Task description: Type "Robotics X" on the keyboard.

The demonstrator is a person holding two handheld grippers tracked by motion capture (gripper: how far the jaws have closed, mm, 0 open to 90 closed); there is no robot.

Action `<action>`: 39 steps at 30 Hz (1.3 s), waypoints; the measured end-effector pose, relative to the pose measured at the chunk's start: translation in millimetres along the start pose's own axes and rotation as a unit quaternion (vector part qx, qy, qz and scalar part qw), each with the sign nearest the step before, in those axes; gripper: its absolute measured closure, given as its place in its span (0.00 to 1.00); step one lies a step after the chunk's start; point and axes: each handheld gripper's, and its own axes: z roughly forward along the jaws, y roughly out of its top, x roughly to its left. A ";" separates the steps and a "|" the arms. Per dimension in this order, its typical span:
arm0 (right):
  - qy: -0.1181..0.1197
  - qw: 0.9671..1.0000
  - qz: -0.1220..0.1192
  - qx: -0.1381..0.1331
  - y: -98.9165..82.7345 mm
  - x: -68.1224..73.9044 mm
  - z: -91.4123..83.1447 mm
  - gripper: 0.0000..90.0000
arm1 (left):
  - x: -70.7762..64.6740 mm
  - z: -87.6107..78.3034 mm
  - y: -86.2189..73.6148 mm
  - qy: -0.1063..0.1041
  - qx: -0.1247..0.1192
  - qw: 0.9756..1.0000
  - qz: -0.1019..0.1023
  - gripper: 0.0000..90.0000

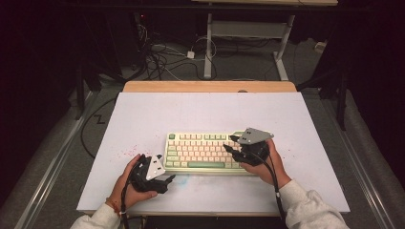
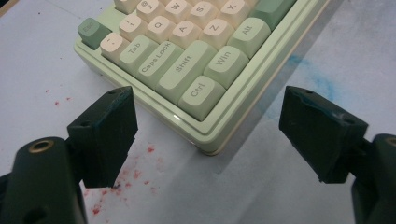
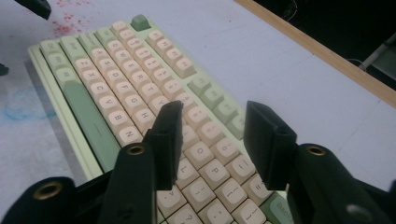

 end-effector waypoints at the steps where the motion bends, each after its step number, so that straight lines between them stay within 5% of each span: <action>1: -0.001 1.000 -0.001 -0.004 -0.1 0.2 -1.7 0.59 | 0.1 0.0 -0.1 0.000 0.000 1.000 0.000 0.20; 7: -0.024 0.999 -0.005 -0.025 -2.5 2.3 -13.1 0.41 | 0.1 -0.6 0.0 0.002 0.001 1.000 -0.003 0.20; 13: -0.047 0.998 -0.006 -0.040 -10.1 1.9 -32.9 0.35 | 0.4 -1.4 0.1 0.003 -0.001 1.000 -0.006 0.20; 32: -0.101 0.994 -0.002 -0.042 -51.5 -3.0 -73.6 0.33 | 3.7 -8.0 4.0 0.004 -0.028 0.999 -0.032 0.26; 39: -0.109 0.994 0.004 -0.033 -71.3 -3.7 -84.0 0.32 | 5.2 -11.6 6.2 -0.007 -0.033 0.999 -0.035 0.39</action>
